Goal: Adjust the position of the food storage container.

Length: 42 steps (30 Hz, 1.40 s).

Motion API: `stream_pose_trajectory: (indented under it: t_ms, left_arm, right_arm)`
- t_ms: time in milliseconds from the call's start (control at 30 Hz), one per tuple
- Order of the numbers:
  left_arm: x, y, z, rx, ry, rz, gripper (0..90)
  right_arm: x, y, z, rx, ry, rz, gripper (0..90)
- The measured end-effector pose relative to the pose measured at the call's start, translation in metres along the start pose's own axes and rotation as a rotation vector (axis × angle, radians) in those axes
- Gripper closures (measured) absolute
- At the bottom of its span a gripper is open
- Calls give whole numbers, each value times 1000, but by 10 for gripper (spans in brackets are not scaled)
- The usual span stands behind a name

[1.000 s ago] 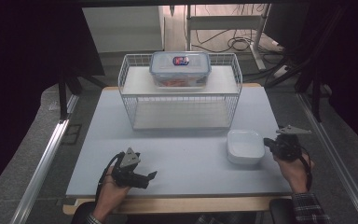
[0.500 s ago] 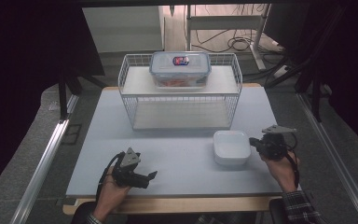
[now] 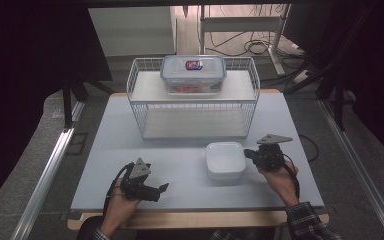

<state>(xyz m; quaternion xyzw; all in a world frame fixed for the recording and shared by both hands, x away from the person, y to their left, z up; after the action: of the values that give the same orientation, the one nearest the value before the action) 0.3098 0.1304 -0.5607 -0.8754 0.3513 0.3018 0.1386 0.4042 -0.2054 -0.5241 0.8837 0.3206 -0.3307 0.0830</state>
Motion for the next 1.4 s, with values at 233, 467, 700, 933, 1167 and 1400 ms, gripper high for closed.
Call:
stream_pose_trajectory:
  t_ms: [233,467,700,933,1167,1400]
  left_arm:
    - [0,0,0,1,-3,-1,58]
    - [0,0,0,2,-4,0,58]
    - [0,1,0,7,-5,4,58]
    - [-1,2,0,-6,-1,15,62]
    - [0,2,0,-6,-6,18,62]
    - [1,2,1,7,-13,13,62]
  right_arm:
    - [11,-31,-4,-38,-11,-65,895]
    - [22,-50,-8,-55,-11,-105,894]
    - [32,-65,-14,-74,-8,-133,894]
    - [24,-62,-17,-94,12,-107,777]
    - [7,-52,-14,-100,41,-102,430]
    - [-1,-52,-8,-137,63,-134,243]
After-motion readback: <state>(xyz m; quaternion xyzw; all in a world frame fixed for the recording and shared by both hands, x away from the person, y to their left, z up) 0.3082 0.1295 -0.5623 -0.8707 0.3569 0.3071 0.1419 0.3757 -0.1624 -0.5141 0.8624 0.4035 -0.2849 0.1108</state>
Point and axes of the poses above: each handheld gripper's, and its own axes: x roughly forward along the jaws, z roughly out of its underside, y roughly to its right, the point moved 7 cm from there along x, roughly forward along the jaws, and after that the axes turned 3 degrees about x, right-handed, at the moved point
